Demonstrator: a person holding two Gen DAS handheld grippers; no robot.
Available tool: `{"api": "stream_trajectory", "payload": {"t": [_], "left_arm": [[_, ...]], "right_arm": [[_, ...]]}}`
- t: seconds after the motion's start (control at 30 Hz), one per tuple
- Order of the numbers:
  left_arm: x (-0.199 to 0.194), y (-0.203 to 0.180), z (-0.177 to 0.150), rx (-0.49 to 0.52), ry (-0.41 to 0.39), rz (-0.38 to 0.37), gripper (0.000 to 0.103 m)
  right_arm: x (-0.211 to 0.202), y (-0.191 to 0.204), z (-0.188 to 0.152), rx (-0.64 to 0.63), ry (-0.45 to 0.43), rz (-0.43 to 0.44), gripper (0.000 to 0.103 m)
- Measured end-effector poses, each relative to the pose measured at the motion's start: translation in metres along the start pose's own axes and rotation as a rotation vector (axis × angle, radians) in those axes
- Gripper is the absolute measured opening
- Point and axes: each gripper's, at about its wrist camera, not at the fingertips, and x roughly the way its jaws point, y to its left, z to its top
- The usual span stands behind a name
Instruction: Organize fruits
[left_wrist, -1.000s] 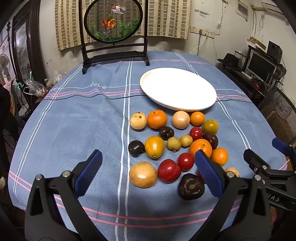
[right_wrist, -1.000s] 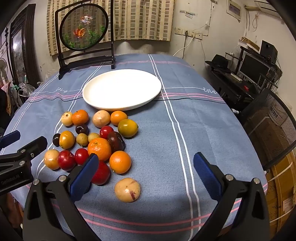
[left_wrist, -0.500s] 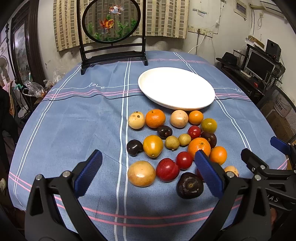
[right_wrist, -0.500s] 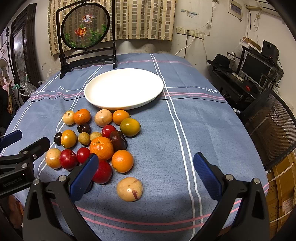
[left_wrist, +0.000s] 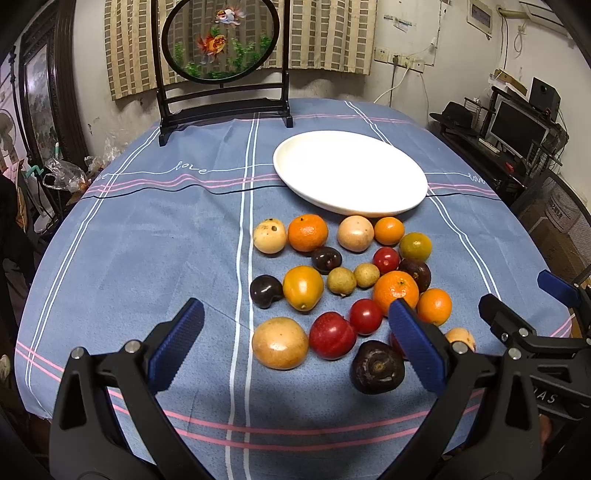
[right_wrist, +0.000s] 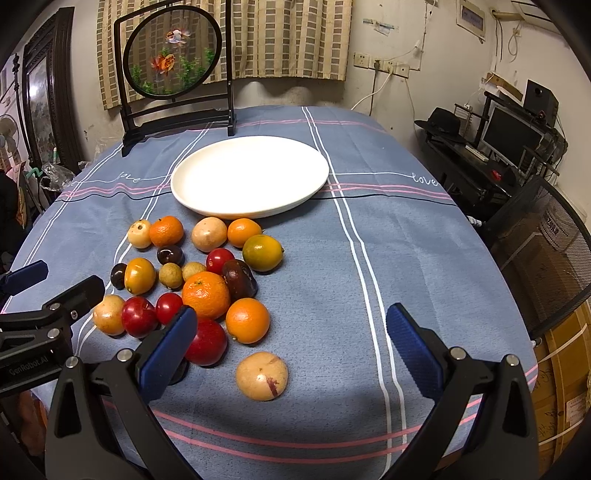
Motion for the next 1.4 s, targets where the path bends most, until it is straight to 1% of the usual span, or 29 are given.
{"api": "stream_trajectory", "payload": {"t": [1.4], "left_arm": [[0.0021, -0.0012, -0.0021, -0.007, 0.010, -0.006, 0.101]], "right_arm": [[-0.0010, 0.0009, 0.0014, 0.000, 0.003, 0.004, 0.102]]}}
